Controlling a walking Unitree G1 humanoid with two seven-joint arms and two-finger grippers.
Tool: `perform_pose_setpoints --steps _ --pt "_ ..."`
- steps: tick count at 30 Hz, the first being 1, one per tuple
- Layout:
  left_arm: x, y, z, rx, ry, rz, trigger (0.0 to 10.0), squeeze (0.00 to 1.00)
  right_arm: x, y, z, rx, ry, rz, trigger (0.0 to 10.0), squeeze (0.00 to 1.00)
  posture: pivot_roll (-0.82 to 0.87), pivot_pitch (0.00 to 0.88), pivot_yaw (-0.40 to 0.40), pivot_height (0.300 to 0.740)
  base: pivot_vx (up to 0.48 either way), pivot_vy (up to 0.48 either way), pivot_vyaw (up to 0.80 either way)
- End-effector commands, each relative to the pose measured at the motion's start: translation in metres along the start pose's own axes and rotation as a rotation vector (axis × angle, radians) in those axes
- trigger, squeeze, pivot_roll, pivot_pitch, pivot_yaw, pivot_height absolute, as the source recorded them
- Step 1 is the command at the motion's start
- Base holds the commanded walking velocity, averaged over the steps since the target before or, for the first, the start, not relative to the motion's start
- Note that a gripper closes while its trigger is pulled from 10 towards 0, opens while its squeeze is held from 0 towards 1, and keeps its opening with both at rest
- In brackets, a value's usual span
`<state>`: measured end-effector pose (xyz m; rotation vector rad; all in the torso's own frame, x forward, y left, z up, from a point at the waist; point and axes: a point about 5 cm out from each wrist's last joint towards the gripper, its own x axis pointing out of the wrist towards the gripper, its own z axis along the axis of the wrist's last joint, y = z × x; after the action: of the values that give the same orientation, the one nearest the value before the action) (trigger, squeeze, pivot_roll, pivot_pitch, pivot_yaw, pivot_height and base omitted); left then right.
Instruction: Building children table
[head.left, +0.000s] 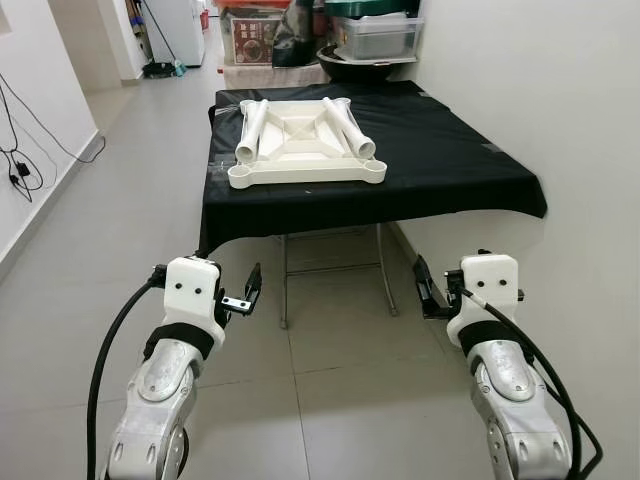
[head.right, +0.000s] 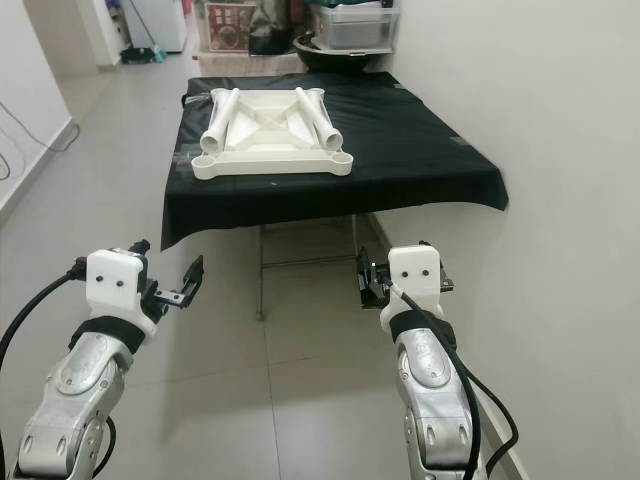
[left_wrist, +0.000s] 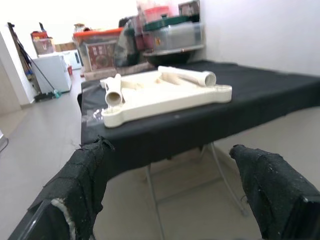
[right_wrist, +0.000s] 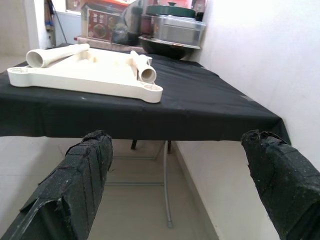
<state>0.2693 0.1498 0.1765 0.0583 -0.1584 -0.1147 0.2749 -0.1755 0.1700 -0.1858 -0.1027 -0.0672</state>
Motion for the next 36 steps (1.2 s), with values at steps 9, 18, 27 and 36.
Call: perform_pose_setpoints --steps 9,18,27,36 --pt "-0.005 -0.006 0.000 -0.017 0.001 -0.049 10.0 0.00 -0.003 0.002 -0.005 -0.032 0.021 0.020 10.0 0.00 0.06 0.000 -0.023 0.740 0.000 0.000 0.00" --pt "-0.005 -0.009 0.000 -0.032 -0.002 -0.051 10.0 0.00 -0.004 0.005 -0.004 -0.050 0.012 0.033 10.0 0.00 0.05 0.000 -0.028 0.740 0.124 0.000 0.00" --pt "-0.005 -0.011 -0.001 -0.047 -0.002 -0.061 10.0 0.00 -0.006 0.009 -0.003 -0.061 0.003 0.046 10.0 0.00 0.05 0.000 -0.025 0.740 0.292 0.000 0.00" --pt "-0.004 -0.015 -0.002 -0.052 0.002 -0.070 10.0 0.00 -0.005 0.007 0.002 -0.056 -0.023 0.032 10.0 0.00 0.04 0.000 -0.024 0.740 0.297 0.000 0.00"
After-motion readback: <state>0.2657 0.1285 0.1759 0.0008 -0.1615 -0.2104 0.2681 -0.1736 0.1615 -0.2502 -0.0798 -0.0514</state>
